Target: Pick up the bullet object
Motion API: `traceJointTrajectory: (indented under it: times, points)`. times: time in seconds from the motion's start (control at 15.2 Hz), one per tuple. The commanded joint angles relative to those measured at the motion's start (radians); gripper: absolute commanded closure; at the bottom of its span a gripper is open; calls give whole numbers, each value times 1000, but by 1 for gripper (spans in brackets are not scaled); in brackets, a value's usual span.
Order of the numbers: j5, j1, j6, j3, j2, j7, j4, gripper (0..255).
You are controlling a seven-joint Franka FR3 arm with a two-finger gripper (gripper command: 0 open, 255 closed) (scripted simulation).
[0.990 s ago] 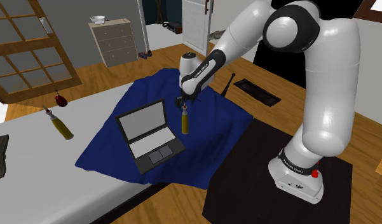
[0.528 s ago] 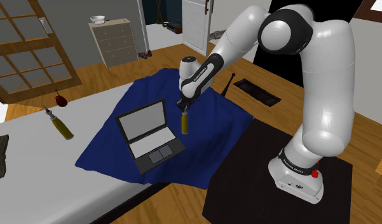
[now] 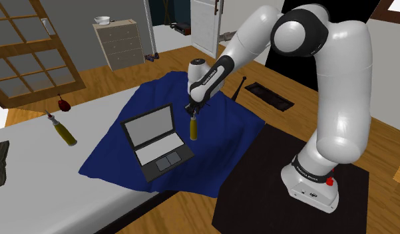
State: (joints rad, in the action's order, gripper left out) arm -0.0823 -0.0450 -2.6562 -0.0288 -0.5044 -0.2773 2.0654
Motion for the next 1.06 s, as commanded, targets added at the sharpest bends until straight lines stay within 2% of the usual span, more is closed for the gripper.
traceJointTrajectory:
  times: [0.0, 0.99]
  points:
    - [2, -2, 14, -1, 19, 2, 5, 255]
    - [17, -8, 152, -12, 156, 16, 4, 255]
